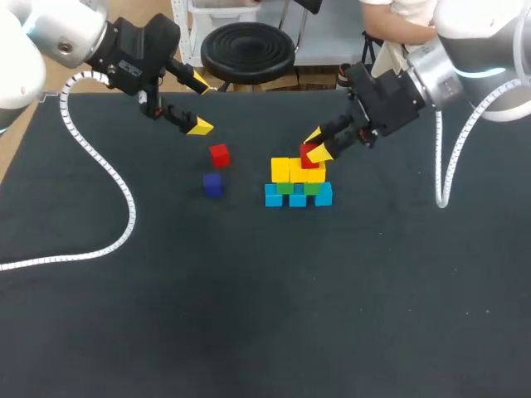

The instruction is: Place the blue cubes, place green cubes on the blue cubes, place the yellow cubes on the green cubes, then place the red cubes on the yellow cubes, and place purple cube on the red cubes.

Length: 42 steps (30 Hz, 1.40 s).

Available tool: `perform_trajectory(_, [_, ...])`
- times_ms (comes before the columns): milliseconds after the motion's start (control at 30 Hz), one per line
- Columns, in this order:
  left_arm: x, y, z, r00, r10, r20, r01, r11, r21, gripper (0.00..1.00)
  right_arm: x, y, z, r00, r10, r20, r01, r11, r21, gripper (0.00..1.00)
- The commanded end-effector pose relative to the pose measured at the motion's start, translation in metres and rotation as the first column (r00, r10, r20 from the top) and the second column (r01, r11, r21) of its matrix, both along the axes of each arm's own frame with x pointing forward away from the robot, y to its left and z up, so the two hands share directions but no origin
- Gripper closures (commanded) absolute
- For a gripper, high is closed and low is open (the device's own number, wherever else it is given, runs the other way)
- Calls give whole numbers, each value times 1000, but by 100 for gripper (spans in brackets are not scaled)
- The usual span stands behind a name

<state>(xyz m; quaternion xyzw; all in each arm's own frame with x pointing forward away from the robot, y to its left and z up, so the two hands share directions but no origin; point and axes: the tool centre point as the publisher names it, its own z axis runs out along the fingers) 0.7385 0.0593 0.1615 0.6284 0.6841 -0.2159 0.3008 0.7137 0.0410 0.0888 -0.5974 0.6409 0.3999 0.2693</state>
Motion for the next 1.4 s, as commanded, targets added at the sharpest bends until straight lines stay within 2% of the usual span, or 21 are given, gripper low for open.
perform_trajectory(33, [0,1,0,1000,-1,2,1,1000,-1,0,-4,1,5,1000,-11,10,11,1000,-6,100])
perform_trajectory(400, [0,1,0,1000,-1,2,1,1000,-1,0,-13,-3,2,999,-32,4,32,999,-8,100])
perform_trajectory(1400, [0,1,0,1000,-1,2,1,1000,-1,0,-3,1,0,1000,-8,1,8,1000,-23,100])
